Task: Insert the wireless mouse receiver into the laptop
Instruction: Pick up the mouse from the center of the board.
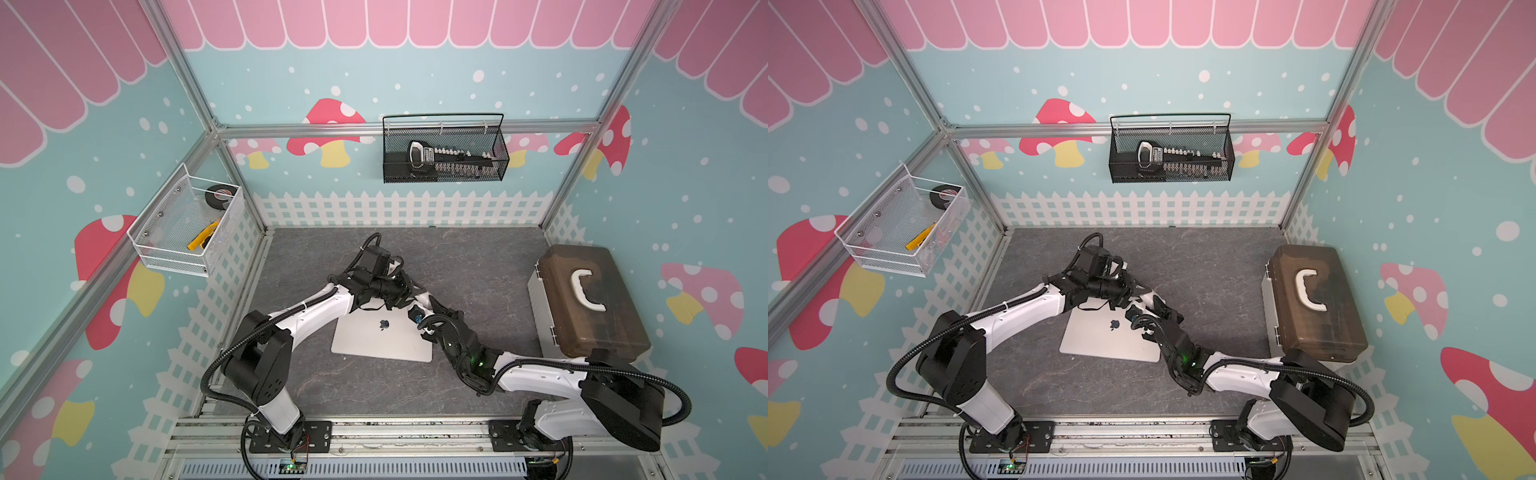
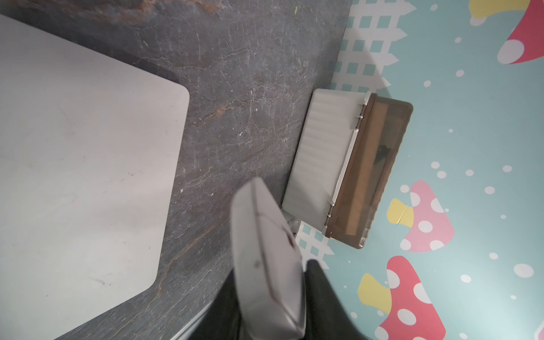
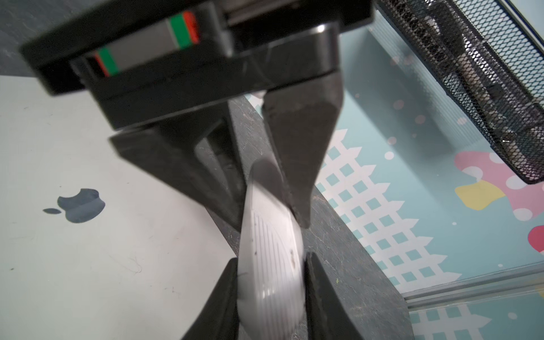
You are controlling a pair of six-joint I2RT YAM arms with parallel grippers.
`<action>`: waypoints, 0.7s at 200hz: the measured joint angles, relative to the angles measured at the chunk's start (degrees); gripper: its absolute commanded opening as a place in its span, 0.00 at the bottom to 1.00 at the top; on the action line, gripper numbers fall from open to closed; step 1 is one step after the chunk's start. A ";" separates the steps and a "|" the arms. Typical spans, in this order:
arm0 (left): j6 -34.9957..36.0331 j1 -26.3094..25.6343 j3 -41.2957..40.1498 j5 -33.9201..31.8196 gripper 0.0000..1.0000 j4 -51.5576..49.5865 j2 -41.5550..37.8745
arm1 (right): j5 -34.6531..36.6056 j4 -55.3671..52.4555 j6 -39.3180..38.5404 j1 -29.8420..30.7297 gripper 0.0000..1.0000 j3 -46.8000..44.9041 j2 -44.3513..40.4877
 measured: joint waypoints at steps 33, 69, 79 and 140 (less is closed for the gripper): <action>-0.20 0.35 0.00 0.22 0.99 2.97 -0.04 | 0.22 -1.97 2.05 0.00 0.20 -0.55 -2.08; 2.58 4.68 -1.07 -0.22 0.99 4.55 -3.06 | 0.24 -13.75 10.62 -0.31 0.17 0.72 -9.70; 4.37 7.10 -1.86 -0.44 0.99 5.18 -5.03 | -1.27 -19.32 14.60 -1.03 0.17 2.38 -11.87; 27.52 16.00 -4.04 6.47 0.98 5.79 -14.36 | -32.85 -46.84 40.33 -22.45 0.17 16.74 -17.97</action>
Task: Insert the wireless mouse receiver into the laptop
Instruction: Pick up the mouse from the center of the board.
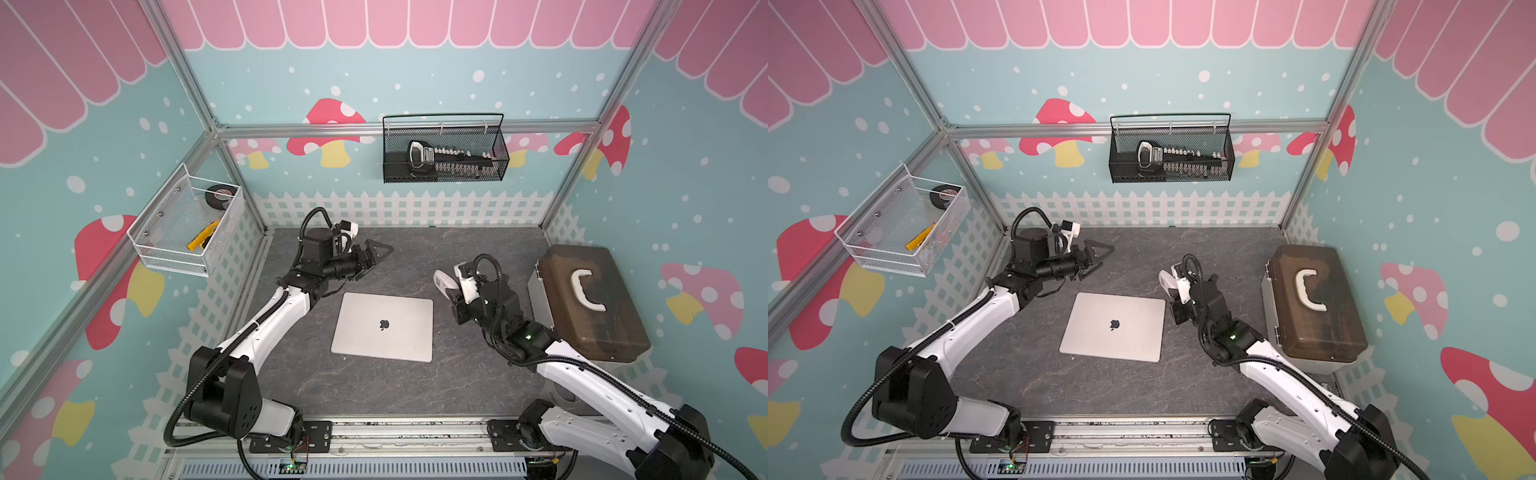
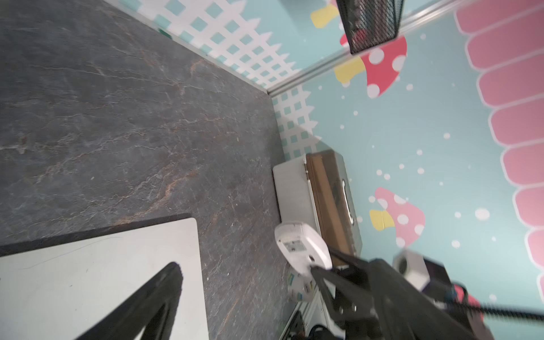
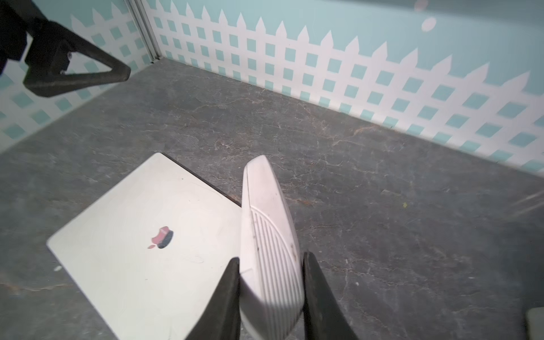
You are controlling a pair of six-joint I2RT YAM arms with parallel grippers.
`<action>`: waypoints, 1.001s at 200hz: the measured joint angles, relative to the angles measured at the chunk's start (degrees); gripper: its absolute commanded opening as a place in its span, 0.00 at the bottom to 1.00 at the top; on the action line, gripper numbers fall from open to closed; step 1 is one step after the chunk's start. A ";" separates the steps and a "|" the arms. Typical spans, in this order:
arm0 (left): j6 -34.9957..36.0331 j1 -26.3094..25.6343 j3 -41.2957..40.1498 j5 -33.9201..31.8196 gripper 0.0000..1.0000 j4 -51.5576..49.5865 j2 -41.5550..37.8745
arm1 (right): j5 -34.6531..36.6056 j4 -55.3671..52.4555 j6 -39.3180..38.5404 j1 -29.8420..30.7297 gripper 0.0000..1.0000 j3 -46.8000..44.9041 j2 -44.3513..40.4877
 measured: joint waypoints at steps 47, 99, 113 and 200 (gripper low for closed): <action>32.85 -11.06 -0.81 0.00 0.97 -15.06 -4.42 | -32.92 -6.45 11.54 -11.02 0.23 7.23 9.31; 45.88 -14.14 -9.62 -2.45 0.95 -16.17 -10.51 | -50.07 -8.35 16.35 -12.39 0.23 8.50 11.93; 46.36 -13.38 -9.57 -2.40 0.90 -16.09 -10.67 | -52.68 -8.83 16.72 -12.70 0.23 8.50 11.93; 40.35 -8.68 -5.51 13.62 0.84 -12.76 -1.86 | -59.65 -12.52 16.44 -12.87 0.23 9.40 11.96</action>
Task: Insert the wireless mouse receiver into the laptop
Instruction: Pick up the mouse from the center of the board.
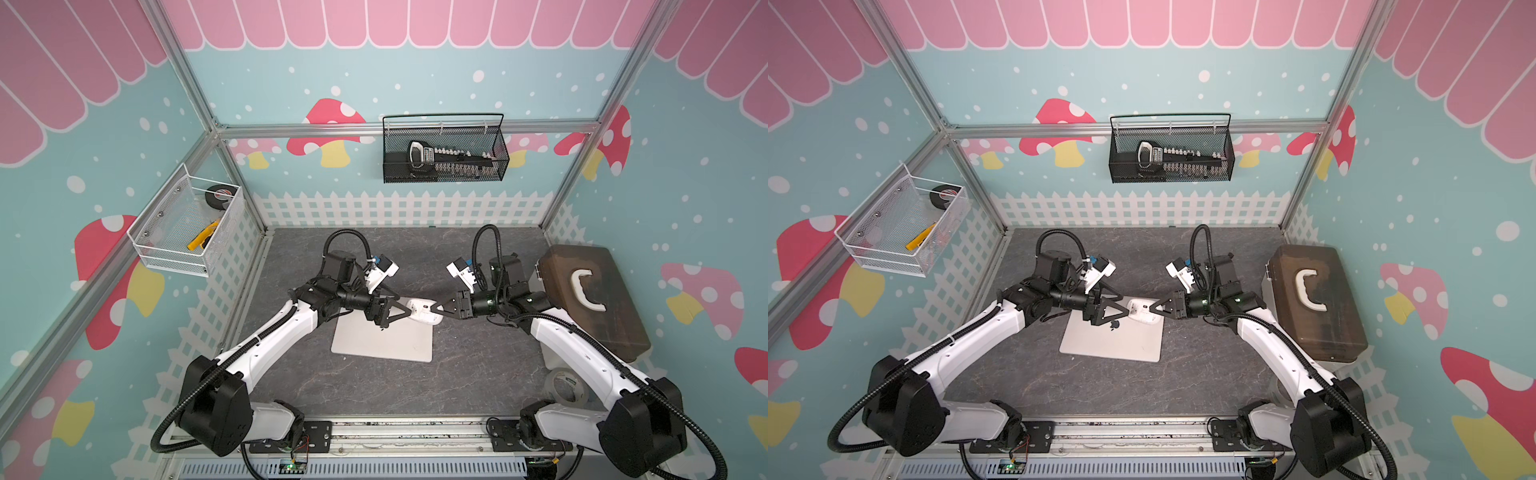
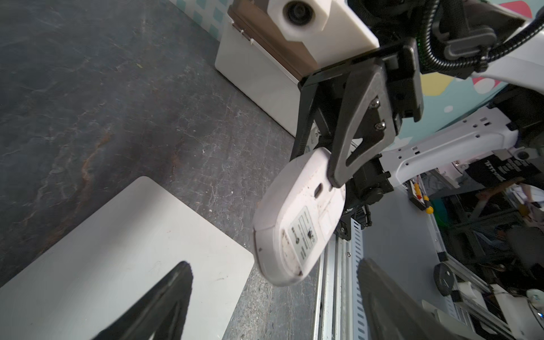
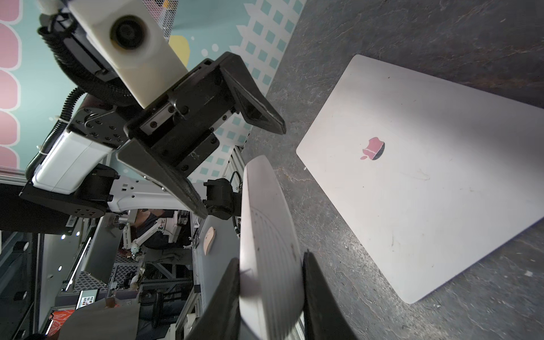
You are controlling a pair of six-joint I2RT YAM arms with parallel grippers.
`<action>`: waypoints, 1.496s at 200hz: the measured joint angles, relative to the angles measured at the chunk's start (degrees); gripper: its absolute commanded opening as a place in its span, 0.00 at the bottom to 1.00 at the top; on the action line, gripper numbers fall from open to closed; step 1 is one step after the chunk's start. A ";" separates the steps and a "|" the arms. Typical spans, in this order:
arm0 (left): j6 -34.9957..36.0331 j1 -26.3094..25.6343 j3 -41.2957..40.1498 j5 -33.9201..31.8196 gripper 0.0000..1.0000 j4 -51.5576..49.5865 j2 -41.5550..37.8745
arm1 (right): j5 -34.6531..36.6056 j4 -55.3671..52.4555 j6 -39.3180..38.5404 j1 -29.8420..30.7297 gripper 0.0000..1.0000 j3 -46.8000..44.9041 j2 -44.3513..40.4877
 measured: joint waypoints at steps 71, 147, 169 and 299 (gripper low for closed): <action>-8.72 -0.81 0.11 7.32 0.68 9.11 2.82 | -1.77 -0.02 -0.22 0.00 0.22 1.81 2.36; -13.33 -2.71 -0.11 9.40 0.65 13.77 4.94 | -2.95 0.90 -0.15 0.00 0.21 1.88 2.75; -13.51 -2.84 -0.31 9.55 0.64 13.70 5.70 | -2.93 1.22 -0.17 0.00 0.21 1.90 2.75; -16.31 -2.62 -0.44 9.75 0.00 13.40 5.81 | -3.52 2.16 -2.21 -0.24 0.44 2.73 3.41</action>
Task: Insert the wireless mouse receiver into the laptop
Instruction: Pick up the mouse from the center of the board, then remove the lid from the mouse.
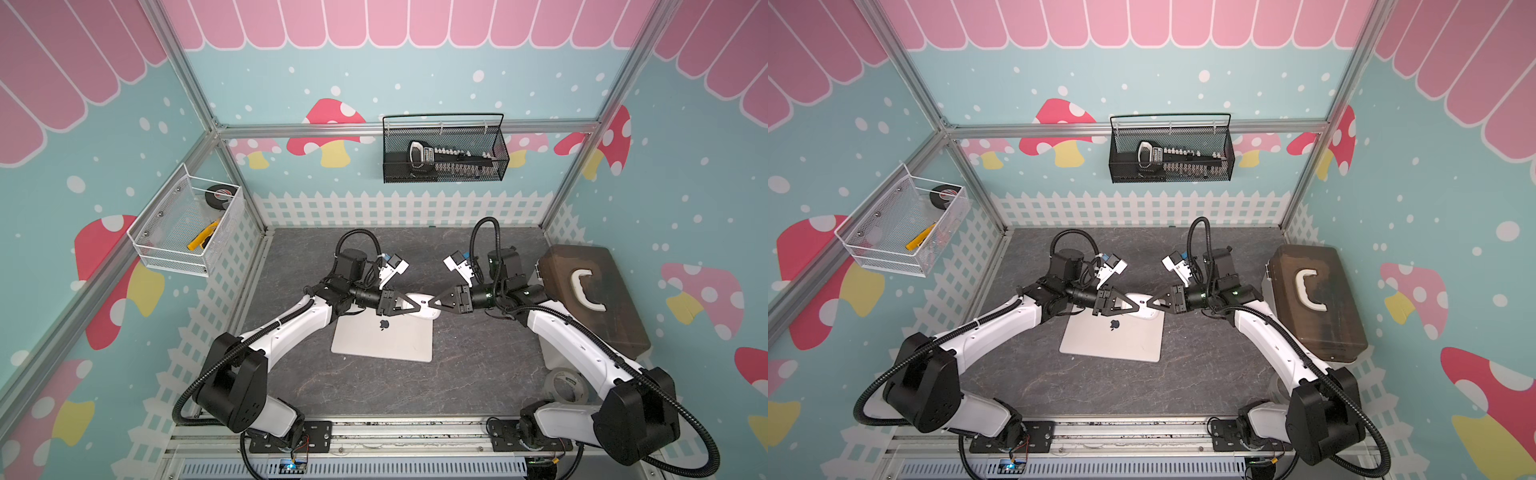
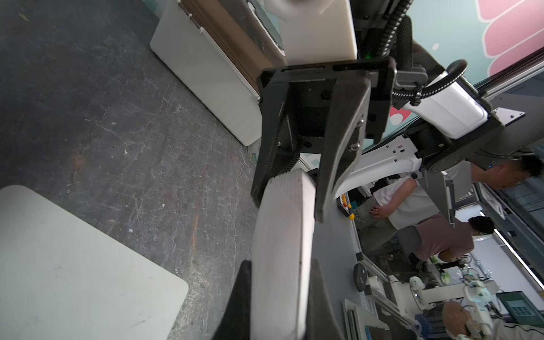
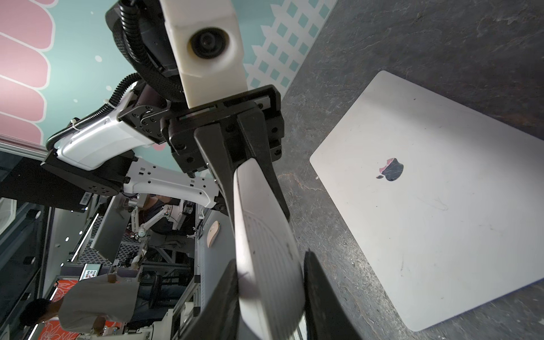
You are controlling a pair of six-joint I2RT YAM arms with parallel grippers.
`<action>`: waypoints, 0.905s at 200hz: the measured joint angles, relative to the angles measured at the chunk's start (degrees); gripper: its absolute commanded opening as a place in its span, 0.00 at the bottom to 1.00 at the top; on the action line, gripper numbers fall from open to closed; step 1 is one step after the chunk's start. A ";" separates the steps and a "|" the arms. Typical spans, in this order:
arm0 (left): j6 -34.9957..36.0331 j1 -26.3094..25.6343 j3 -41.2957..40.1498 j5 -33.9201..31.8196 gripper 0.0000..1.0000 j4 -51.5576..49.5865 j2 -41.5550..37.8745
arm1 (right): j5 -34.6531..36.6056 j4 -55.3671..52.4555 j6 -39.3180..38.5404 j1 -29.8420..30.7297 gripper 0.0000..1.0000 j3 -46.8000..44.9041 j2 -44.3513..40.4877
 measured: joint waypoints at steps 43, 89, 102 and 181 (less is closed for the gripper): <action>-2.21 -1.09 -0.07 -3.41 0.00 1.07 0.11 | 5.11 -0.07 0.31 0.02 0.63 0.24 -0.07; -13.46 -1.07 -2.03 -9.81 0.00 7.32 0.83 | 14.01 -1.84 -2.54 0.02 0.64 0.26 -3.82; -16.94 -1.07 -2.67 -11.67 0.00 9.27 0.83 | 16.06 -2.21 -3.06 0.02 0.63 0.26 -5.01; -26.08 -3.48 -2.93 -14.91 0.00 13.75 0.83 | 18.99 -1.27 -3.54 0.04 0.58 -0.72 -5.51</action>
